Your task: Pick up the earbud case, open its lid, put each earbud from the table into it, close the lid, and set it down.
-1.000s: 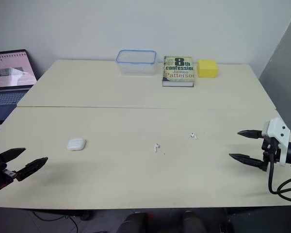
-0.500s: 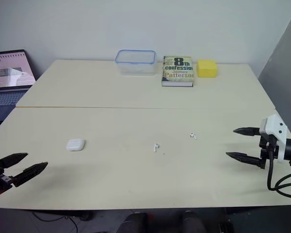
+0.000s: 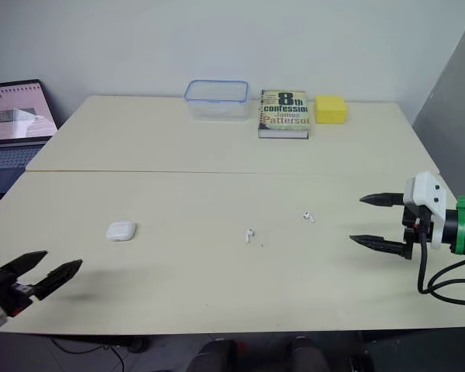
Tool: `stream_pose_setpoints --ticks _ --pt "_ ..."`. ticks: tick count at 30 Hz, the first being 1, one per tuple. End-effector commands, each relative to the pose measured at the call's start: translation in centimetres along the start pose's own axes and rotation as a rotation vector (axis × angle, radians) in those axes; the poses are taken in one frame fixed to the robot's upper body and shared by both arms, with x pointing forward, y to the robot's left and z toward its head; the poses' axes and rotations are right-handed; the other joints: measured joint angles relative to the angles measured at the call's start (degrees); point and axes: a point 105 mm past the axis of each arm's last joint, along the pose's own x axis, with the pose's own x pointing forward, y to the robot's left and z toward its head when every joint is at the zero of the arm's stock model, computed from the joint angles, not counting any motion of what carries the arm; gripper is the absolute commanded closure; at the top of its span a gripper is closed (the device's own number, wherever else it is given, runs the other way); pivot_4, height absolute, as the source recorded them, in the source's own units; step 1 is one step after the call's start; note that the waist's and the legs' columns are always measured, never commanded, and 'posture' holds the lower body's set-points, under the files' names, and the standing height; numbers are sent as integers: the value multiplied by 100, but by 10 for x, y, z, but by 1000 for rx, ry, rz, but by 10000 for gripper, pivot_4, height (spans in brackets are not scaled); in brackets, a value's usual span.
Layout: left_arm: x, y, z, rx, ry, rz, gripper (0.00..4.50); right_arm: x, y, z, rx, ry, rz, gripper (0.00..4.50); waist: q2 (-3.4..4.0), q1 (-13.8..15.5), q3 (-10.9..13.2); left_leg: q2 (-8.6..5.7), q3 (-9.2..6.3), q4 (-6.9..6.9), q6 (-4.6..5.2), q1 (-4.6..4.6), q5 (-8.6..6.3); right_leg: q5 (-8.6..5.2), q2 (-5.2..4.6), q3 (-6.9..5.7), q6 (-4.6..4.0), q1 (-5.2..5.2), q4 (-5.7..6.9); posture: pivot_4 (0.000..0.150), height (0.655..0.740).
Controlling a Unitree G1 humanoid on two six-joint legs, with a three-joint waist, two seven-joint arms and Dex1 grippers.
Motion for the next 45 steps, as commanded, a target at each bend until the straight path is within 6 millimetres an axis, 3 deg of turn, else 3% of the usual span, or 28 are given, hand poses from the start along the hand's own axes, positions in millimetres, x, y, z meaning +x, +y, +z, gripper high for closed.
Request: stream_pose_setpoints --ticks 1,3,8,15,31,38,43,45 --pt "17 -3 1 2 -27 75 0 11 5 26 -51 -71 36 104 -2 1 -1 1 -1 1 0 0 0 4 4 1 6 0 0 1500 7400" --pt "29 -12 -6 -8 -15 66 0 19 10 35 -67 -97 69 104 -2 3 -1 0 -4 1 0 0 0 6 7 1 10 1 2 1500 7400" --pt "61 -12 -18 -64 -9 157 0 39 30 64 -96 -163 194 104 -6 6 -3 2 -9 3 0 -3 0 11 37 5 16 0 3 1500 7400" --pt "91 -17 -22 -98 -2 165 0 59 40 80 -115 -189 293 104 -7 4 -4 13 -18 5 0 -2 0 15 58 5 10 1 4 1500 7400" --pt "115 -21 -25 -86 90 132 0 68 47 90 -132 -229 355 104 -3 15 -7 12 -29 13 -1 3 2 18 60 0 6 4 24 1500 7400" --pt "112 -15 -33 -10 165 133 17334 67 48 90 -130 -234 351 0 3 14 -10 12 -25 14 -2 3 2 18 60 3 6 4 22 1500 7400" --pt "107 -16 -30 67 177 85 17326 67 48 91 -127 -236 340 0 4 2 -10 13 -22 13 -1 4 2 18 59 6 6 3 21 1500 7400" --pt "107 -26 -24 114 141 5 17326 66 47 91 -116 -237 327 0 4 1 -10 13 -19 12 -1 3 2 18 59 8 6 2 18 1500 7400"
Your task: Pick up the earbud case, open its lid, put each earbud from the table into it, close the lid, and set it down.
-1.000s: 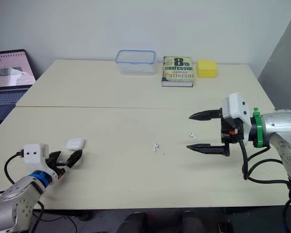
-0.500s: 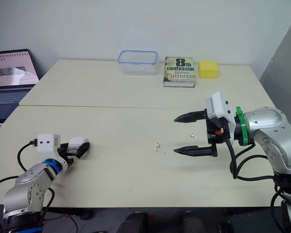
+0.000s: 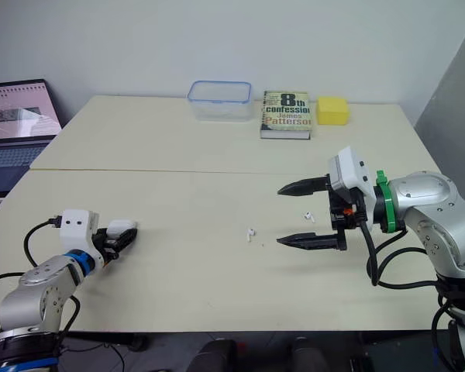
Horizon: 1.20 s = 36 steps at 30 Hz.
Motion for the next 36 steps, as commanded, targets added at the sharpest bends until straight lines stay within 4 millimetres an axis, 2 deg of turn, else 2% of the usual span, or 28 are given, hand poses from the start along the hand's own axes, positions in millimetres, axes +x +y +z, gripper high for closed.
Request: stream_pose_setpoints --ticks 1,4,8,12,16,19,23,34,36 --pt "-3 -26 -3 80 -16 -178 17326 -3 -1 13 -33 -28 -26 0 0 0 0 0 2 -1 0 0 0 0 -1 3 0 -1 -2 1500 7400" --pt "-10 -65 10 157 -104 -409 17326 -8 -6 14 111 -53 -73 0 0 29 1 -1 4 -2 0 -4 0 5 -6 3 -12 -3 -6 1500 7400" --pt "-32 -147 29 303 -279 -803 17326 -10 -1 -3 264 -10 -125 0 -1 103 1 -8 2 -1 0 -16 0 11 -27 -1 -37 -2 -21 1500 7400" --pt "-45 -189 45 420 -438 -975 17326 -3 5 -20 431 64 -184 0 -1 109 1 -6 5 -1 0 -20 0 15 -35 0 -33 -5 -25 1500 7400" --pt "-56 -223 58 532 -601 -1091 17326 7 14 -35 576 94 -209 0 -1 78 1 -1 3 -1 1 -16 0 20 18 -2 -43 -6 -20 1500 7400" --pt "-60 -236 64 568 -675 -1135 17326 15 21 -39 651 83 -210 0 -1 66 1 -2 -2 -1 1 -17 0 8 31 -5 -24 -6 -17 1500 7400" --pt "-62 -243 67 604 -728 -1165 17326 28 23 -46 737 55 -238 0 -1 29 1 -1 -3 -1 1 -15 0 7 40 -4 -22 -6 -12 1500 7400" --pt "-58 -245 75 657 -795 -1172 17326 50 24 -46 880 -18 -245 0 0 -5 1 3 -7 1 2 -15 0 7 56 -2 -21 -7 -7 1500 7400" --pt "-58 -246 75 654 -798 -1170 17326 51 26 -46 900 -19 -235 3871 0 -6 1 4 -9 0 3 -16 0 6 57 -3 -21 -8 -7 1500 7400"
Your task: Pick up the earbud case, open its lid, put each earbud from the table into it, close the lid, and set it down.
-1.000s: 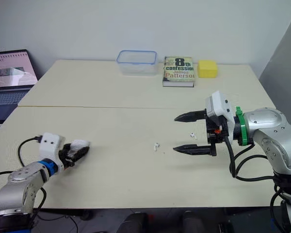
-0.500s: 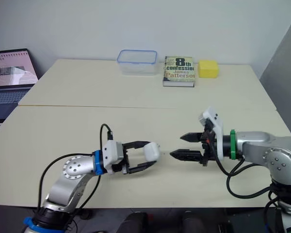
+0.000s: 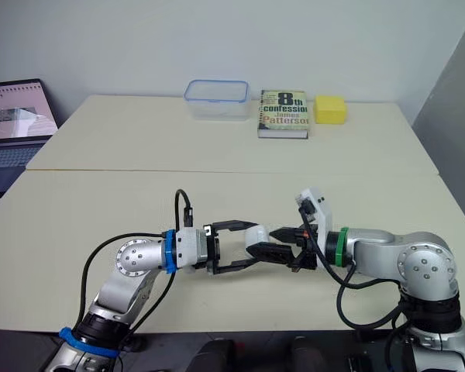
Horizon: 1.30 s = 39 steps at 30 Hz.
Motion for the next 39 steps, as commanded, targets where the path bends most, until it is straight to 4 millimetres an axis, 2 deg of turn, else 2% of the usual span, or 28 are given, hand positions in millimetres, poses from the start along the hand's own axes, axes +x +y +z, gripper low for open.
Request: stream_pose_setpoints --ticks 1,8,10,21,24,26,31,35,39 --pt "4 2 9 44 -37 2 17326 0 7 2 20 -16 34 6085 0 -2 0 2 -1 0 0 0 0 0 1 -1 0 0 0 1500 7400" --pt "4 4 9 53 -40 20 17326 1 9 -3 56 13 46 32725 0 -1 0 2 -2 0 0 1 0 0 3 1 0 1 0 1500 7400" --pt "5 4 9 51 -43 26 17326 1 9 -3 63 15 48 36737 0 0 0 3 -2 0 0 0 0 0 4 1 0 1 -1 1500 7400" --pt "4 6 12 18 -67 50 17326 4 10 4 77 14 60 36728 0 0 0 5 -3 0 0 0 0 0 7 1 0 0 -2 1500 7400" --pt "2 8 9 2 -40 38 7031 3 9 6 67 16 56 36742 0 0 0 6 -3 0 0 0 0 0 7 1 -1 0 -3 1500 7400" --pt "-3 7 -1 -51 24 5 316 1 7 8 44 28 45 36742 1 -1 0 6 -3 0 0 -1 0 0 8 0 0 -1 -3 1500 7400" --pt "-16 19 -19 -339 164 33 0 -9 -6 13 -128 123 -48 36744 5 -8 3 7 -9 0 0 0 0 -1 11 -3 -3 0 -4 1500 7400" --pt "-15 19 -12 -486 226 -47 0 -16 -14 16 -377 239 -112 36745 6 -13 5 7 -12 -2 0 -13 0 -2 11 -6 -2 -13 -10 1500 7400" --pt "-9 13 -1 -477 283 -149 0 -19 -21 11 -633 354 -118 36747 6 -15 5 9 -15 -3 1 -56 0 -3 18 -8 -1 -59 -13 1500 7400"
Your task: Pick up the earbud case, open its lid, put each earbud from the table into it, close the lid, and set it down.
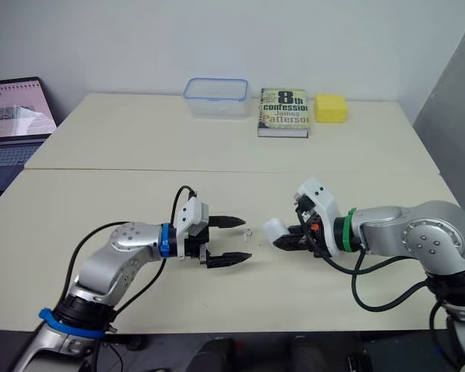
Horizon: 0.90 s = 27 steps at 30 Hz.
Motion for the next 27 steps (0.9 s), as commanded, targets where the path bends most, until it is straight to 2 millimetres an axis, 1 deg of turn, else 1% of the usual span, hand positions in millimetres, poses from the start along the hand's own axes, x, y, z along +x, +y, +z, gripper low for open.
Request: stream_pose_setpoints --ticks 1,4,9,11,16,18,22,27 --pt "8 -16 17 54 26 -94 0 2 5 4 -220 20 25 36747 0 -1 0 0 4 2 0 -21 0 1 1 4 1 -26 6 1500 7400" --pt "14 -22 24 110 44 -129 0 6 10 2 -290 33 63 36747 0 0 0 -1 4 3 -1 -31 1 0 1 5 2 -35 11 1500 7400" --pt "22 -23 30 165 68 -155 0 11 19 -4 -373 60 108 36748 -1 2 0 0 4 6 -1 -28 1 0 3 5 2 -36 18 1500 7400" --pt "24 -24 30 182 85 -173 0 11 20 0 -392 62 117 36748 -1 2 0 0 4 15 -1 -29 1 0 3 5 2 -36 25 1500 7400" --pt "30 -17 29 208 108 -165 0 11 21 12 -412 52 132 36748 -1 2 0 1 3 47 -1 -30 1 2 4 7 0 -32 39 1500 7400" --pt "31 -16 28 201 112 -168 0 11 23 14 -415 52 134 36748 -1 0 0 2 1 58 -1 -32 0 3 5 6 1 -28 40 1500 7400" --pt "33 -17 21 190 146 -173 0 13 27 16 -413 48 144 36748 -1 2 0 1 2 63 -1 -37 0 4 4 9 4 -28 39 1500 7400" --pt "37 -14 22 173 140 -144 0 13 29 17 -412 48 148 36749 -1 2 0 1 1 65 0 -37 0 5 4 8 4 -28 43 1500 7400"
